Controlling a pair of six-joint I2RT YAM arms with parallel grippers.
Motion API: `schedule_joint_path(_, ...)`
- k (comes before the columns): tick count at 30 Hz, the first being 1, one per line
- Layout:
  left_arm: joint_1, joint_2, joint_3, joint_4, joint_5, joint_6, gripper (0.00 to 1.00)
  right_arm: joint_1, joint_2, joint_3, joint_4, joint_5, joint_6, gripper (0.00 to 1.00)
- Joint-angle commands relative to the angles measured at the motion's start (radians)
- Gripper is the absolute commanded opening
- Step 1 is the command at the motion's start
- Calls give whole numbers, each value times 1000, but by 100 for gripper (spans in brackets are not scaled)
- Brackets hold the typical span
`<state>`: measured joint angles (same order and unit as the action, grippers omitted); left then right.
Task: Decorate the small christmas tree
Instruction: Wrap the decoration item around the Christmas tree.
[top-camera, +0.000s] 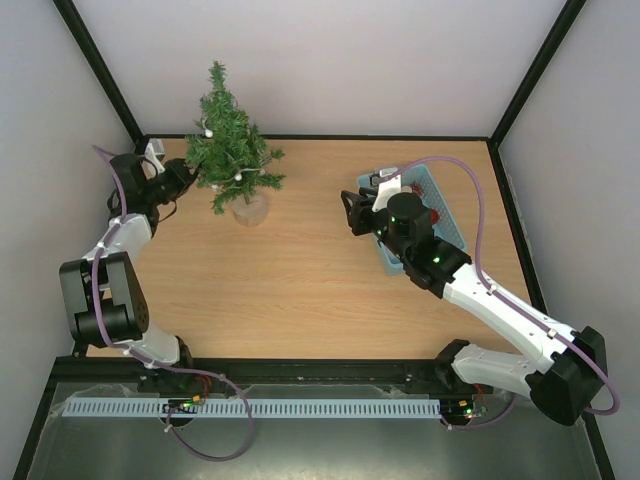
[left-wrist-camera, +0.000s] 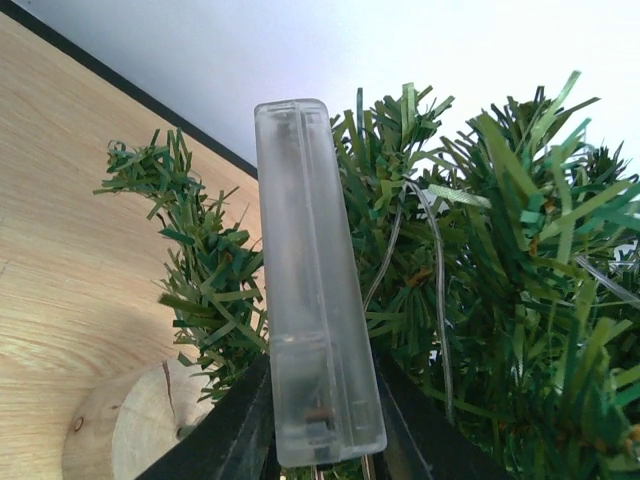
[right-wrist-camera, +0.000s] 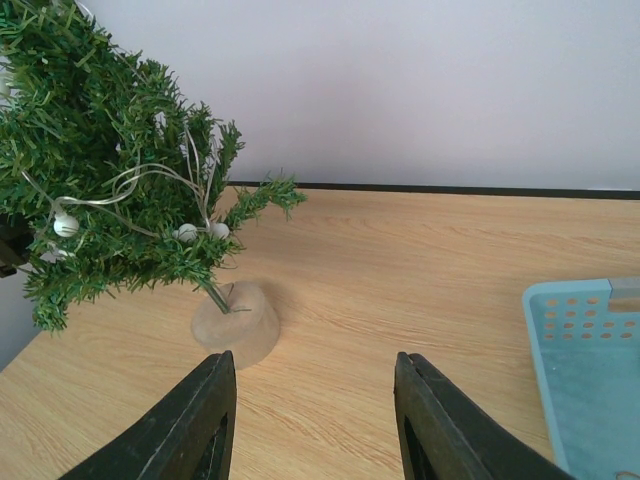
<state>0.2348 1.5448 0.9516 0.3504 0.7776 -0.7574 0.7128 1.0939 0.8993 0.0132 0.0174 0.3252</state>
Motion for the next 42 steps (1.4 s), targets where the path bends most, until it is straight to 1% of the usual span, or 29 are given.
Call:
schedule_joint_path(1,2,17,43,-59,38,40,24,2,-19,-3,29,4,-2,42)
schedule_joint_path(8,1,37,82,-165,53,85,25,1,-18,-3,31,1,1,42)
schedule_joint_path(16,0,45,104,-194,61,94,26,2,-20,-5,31,0,0,42)
schedule_joint_path(26,-2,43,118,-203,61,95,35,2,-27,-8,30,4,-1,42)
schedule_joint_path(29,-2,40,120,-210,53,99,40,2,-29,-9,30,4,-2,42)
schedule_joint_path(38,1,22,123,-222,37,106,47,2,-34,-13,30,5,-3,42)
schedule_joint_path(42,7,10,118,-229,30,108,47,2,-37,-15,30,6,-6,42)
